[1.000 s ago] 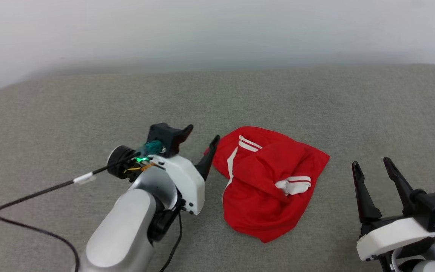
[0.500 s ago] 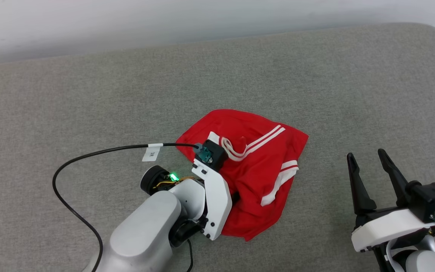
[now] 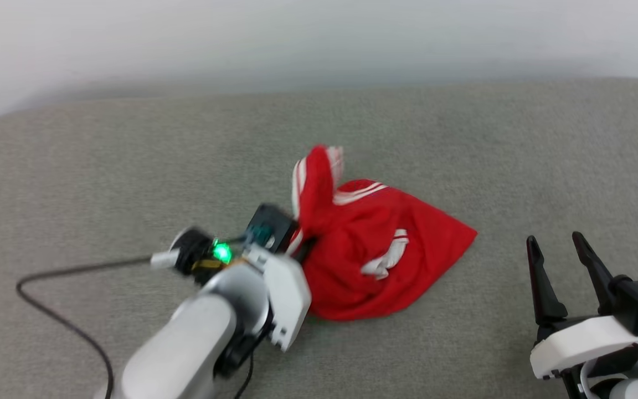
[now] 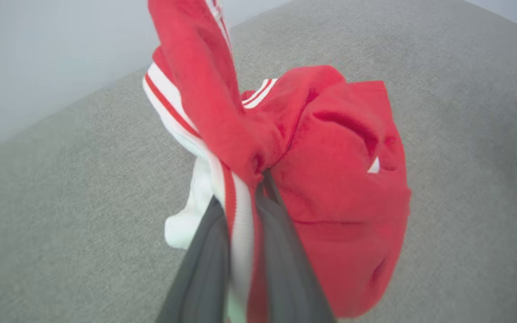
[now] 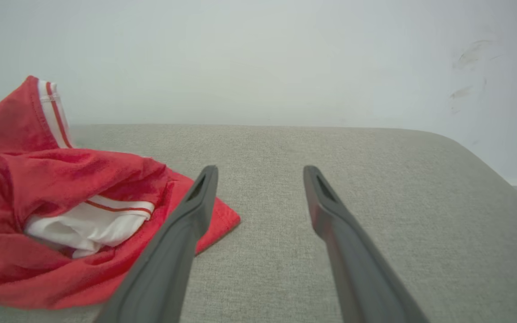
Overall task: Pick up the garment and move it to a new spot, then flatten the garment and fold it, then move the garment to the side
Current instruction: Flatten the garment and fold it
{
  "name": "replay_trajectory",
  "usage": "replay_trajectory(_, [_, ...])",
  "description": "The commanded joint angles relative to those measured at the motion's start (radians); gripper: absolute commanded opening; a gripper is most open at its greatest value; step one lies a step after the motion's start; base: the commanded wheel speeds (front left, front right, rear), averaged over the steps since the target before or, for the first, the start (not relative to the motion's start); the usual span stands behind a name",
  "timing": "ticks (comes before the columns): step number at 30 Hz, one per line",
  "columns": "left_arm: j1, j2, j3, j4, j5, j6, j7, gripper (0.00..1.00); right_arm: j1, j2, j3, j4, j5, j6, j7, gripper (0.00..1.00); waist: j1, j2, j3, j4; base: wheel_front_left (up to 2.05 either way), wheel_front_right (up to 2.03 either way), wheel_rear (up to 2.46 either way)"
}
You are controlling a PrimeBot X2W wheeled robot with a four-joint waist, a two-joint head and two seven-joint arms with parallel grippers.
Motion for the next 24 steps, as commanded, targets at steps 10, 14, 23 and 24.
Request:
replay_trajectory(10, [0.454,0.042,0.09,-0.14,-0.168,0.213,-0.027,0.26,0.082,0.001,-0.004,-0.039,-0.009,-0.001,0.033,1.0,-0.0001,0.0,-0.101,0.05,0.0,0.0,0.0])
replay_trajectory(14, [0.54,0.03,0.102,-0.15,-0.196,0.249,-0.058,1.0,0.102,0.001,-0.002,-0.053,-0.004,-0.001,0.046,1.0,-0.0001,0.0,-0.121,0.05,0.0,0.0,0.0])
replay_trajectory(23, [0.48,0.058,0.159,-0.2,-0.097,0.268,-0.269,1.0,0.13,0.001,-0.001,-0.08,-0.008,-0.001,0.066,1.0,-0.0001,0.0,-0.151,0.061,0.0,0.0,0.0])
replay_trajectory(24, [0.471,0.063,0.168,-0.206,-0.085,0.267,-0.297,1.0,0.132,0.001,-0.001,-0.082,-0.01,-0.001,0.068,1.0,-0.0001,0.0,-0.153,0.062,0.0,0.0,0.0])
